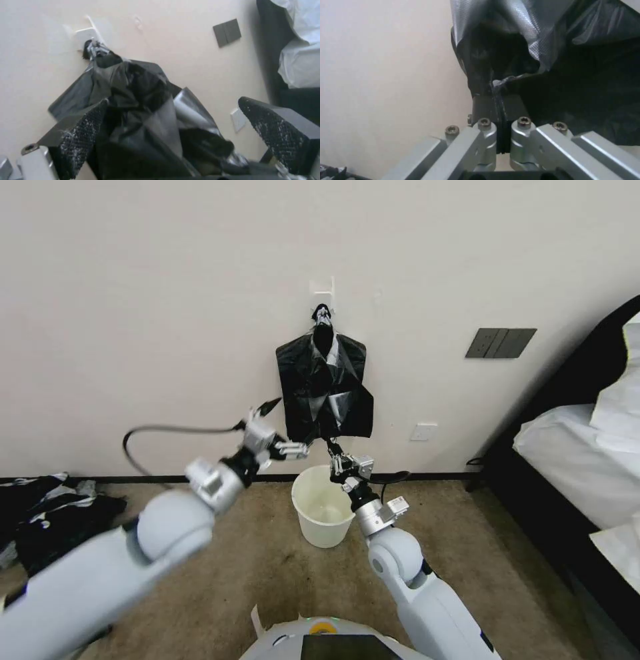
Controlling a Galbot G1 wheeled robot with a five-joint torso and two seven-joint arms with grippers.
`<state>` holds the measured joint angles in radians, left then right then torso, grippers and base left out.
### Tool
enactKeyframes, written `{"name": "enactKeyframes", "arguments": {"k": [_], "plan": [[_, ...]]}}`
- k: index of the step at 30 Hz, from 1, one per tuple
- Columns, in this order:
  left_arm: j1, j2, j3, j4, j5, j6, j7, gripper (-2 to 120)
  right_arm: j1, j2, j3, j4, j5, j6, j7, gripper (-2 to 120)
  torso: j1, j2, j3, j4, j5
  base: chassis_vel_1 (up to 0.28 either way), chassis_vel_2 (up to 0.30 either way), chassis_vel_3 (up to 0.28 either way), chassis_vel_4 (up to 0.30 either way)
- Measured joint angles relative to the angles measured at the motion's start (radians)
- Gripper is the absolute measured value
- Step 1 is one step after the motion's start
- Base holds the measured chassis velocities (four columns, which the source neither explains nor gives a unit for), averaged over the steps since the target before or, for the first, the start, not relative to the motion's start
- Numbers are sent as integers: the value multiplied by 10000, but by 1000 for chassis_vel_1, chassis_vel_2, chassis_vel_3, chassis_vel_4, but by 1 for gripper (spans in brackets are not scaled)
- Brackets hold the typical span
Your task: Place a trash bag onto the trash bin.
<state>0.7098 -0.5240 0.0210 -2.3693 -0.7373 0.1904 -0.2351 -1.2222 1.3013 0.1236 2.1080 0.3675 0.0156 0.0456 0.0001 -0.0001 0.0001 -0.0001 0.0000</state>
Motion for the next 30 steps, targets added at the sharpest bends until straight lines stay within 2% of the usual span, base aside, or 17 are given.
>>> {"name": "enactKeyframes", "arguments": {"k": [1,4,5,7,8,9,10,15,21,27,28,30], "plan": [[0,0,0,0,0,0,0,100,0,0,0,0,0,0,0,0,0,0,0,0,0,0,0,0,0],[-3244,-21,2381,506,-721,774,-516,100,-21,49,32,-6,-66,16,-11,0,0,0,0,-2,2,0,0,0,0],[-3244,-21,2381,506,-721,774,-516,100,-21,49,32,-6,-66,16,-11,0,0,0,0,-2,2,0,0,0,0],[-4911,-258,3731,826,-887,1408,-830,100,-50,67,81,4,-82,17,-14,0,0,0,0,-2,-1,0,0,0,0],[-4911,-258,3731,826,-887,1408,-830,100,-50,67,81,4,-82,17,-14,0,0,0,0,-2,-1,0,0,0,0],[-5825,-425,4403,1015,-932,1865,-984,100,-64,72,115,24,-83,19,-16,0,0,0,0,0,1,0,0,0,0],[-6117,-489,4616,1068,-943,2074,-1050,100,-69,71,136,34,-83,22,-17,0,0,0,0,1,0,0,0,0,0],[-6843,-861,5224,1390,-953,2689,-1262,100,-74,73,186,50,-70,37,-19,0,0,0,0,2,0,0,0,0,0],[-7084,-1271,5512,1694,-1125,3229,-1604,97,-75,48,240,65,-44,50,-19,0,0,0,-1,1,0,0,0,0,0],[-7347,-1831,5944,2144,-1295,3705,-1915,74,-95,-11,307,145,16,61,-19,0,-1,0,-1,0,0,0,0,0,0],[-7347,-1831,5944,2144,-1295,3705,-1915,74,-95,-11,307,145,16,61,-19,0,-1,0,-1,0,0,0,0,0,0],[-7463,-2021,6040,2266,-1435,3939,-2102,63,-95,-26,346,153,66,64,-20,0,-1,0,-1,0,1,0,0,0,0]]}}
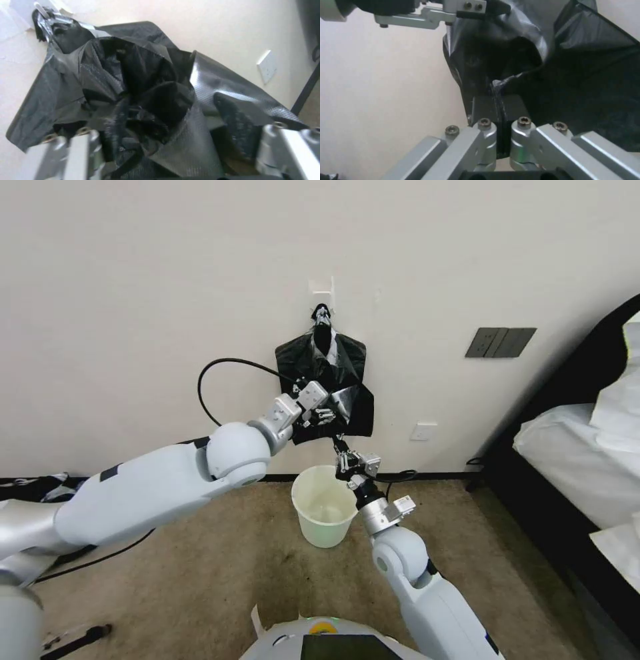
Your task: Place a trash bag onto the trash bin.
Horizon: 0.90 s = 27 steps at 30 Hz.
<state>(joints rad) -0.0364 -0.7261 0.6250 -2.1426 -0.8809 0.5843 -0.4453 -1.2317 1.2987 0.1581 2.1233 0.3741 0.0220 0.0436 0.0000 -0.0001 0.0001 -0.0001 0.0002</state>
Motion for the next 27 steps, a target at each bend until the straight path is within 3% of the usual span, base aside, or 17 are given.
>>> {"name": "enactKeyframes", "arguments": {"k": [11,17,22,27], "plan": [[196,-232,-202,176,-460,168,-608,27,-6,-75,71,23,106,16,0,0,0,0,0,0,-1,0,0,0,0],[600,-85,-824,-55,-601,163,-729,1,41,-117,105,-35,175,16,0,0,0,0,-1,1,-1,0,0,0,0],[872,15,-1084,-82,-631,15,-714,0,99,-121,94,-59,227,10,1,0,0,0,-1,1,-1,0,0,0,0],[1548,-7,-1602,33,-656,-946,-609,0,159,-120,81,-72,236,-21,17,0,0,1,-1,0,-1,0,0,0,0]]}}
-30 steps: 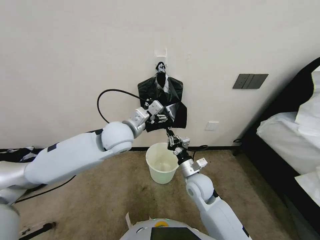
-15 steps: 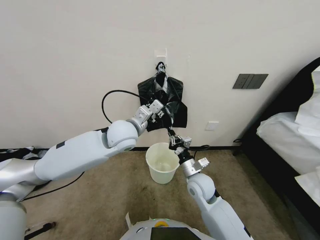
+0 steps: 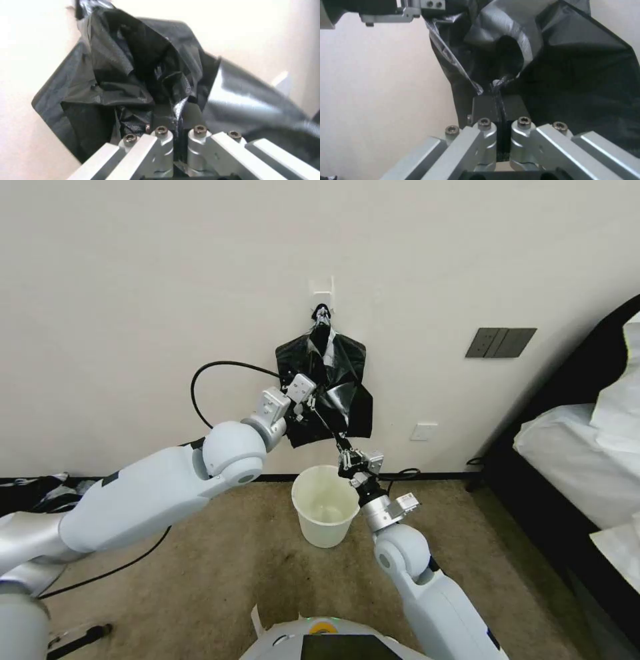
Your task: Place a trash bag onto the trash bin.
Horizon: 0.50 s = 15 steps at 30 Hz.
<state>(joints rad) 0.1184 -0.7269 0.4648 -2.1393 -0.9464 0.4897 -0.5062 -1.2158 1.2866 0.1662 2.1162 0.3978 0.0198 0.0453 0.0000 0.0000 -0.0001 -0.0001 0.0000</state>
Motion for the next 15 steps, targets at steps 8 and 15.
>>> {"name": "enactKeyframes", "arguments": {"k": [8,15], "plan": [[1638,-69,-1434,116,-385,-2430,845,0,-139,-224,158,398,-97,-321,233,17,0,0,0,2,-3,0,0,0,0],[2759,-250,-2804,343,-612,-3506,1431,0,-694,-796,690,1559,612,-795,601,44,0,0,0,-1,0,0,0,0,0]]}}
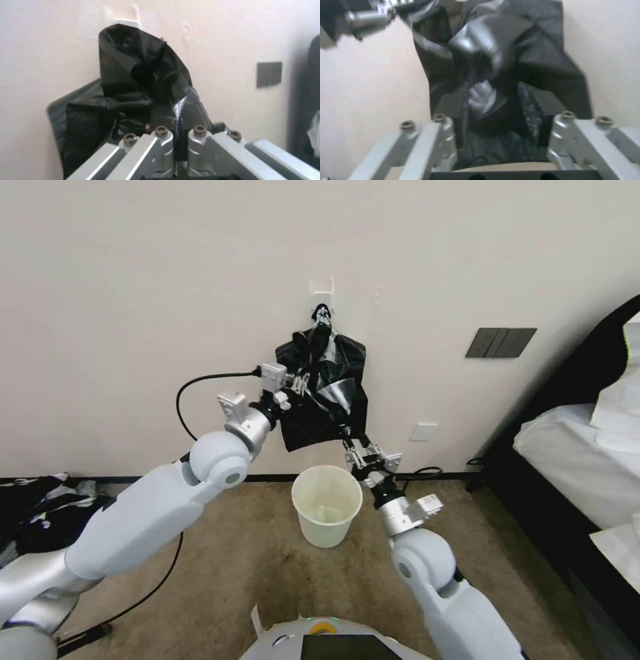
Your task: Place a trash bag onto the trash bin.
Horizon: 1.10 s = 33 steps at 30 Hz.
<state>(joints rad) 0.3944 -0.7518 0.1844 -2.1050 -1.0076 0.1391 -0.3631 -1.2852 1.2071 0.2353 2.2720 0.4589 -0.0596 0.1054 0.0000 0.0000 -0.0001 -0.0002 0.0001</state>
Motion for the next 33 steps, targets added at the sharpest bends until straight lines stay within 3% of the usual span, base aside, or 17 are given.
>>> {"name": "enactKeyframes", "arguments": {"k": [6,9,10,14,15,18,20,22,33], "plan": [[779,148,-674,-41,-63,-220,168,0,-42,-679,570,780,666,-486,320,65,0,0,0,2,-1,0,0,0,0],[1133,224,-883,-172,-63,-273,238,0,549,-1480,709,1139,1133,-1293,701,80,0,0,0,3,1,0,0,0,0],[1133,224,-883,-172,-63,-273,238,0,549,-1480,709,1139,1133,-1293,701,80,0,0,0,3,1,0,0,0,0],[1215,221,-942,-258,-44,-273,244,0,2080,-2806,567,1136,1959,-3041,1180,96,0,1,0,1,1,0,0,0,0],[1215,221,-942,-258,-44,-273,244,0,2080,-2806,567,1136,1959,-3041,1180,96,0,1,0,1,1,0,0,0,0],[1263,194,-963,-301,-13,-268,244,0,3827,-3770,-272,654,2064,-3927,1118,100,0,0,0,3,1,0,0,0,0],[1266,190,-963,-305,-10,-264,244,0,4126,-3893,-460,587,2061,-3994,1076,100,0,0,1,4,1,0,0,0,0],[1262,191,-962,-321,2,-241,244,0,5323,-4274,-1405,333,1974,-4253,911,100,0,0,1,5,-1,0,0,0,0],[1112,145,-886,-496,6,-176,227,0,7900,-4887,-3494,-255,605,-4748,641,100,0,0,1,1,0,0,0,0,0]]}}
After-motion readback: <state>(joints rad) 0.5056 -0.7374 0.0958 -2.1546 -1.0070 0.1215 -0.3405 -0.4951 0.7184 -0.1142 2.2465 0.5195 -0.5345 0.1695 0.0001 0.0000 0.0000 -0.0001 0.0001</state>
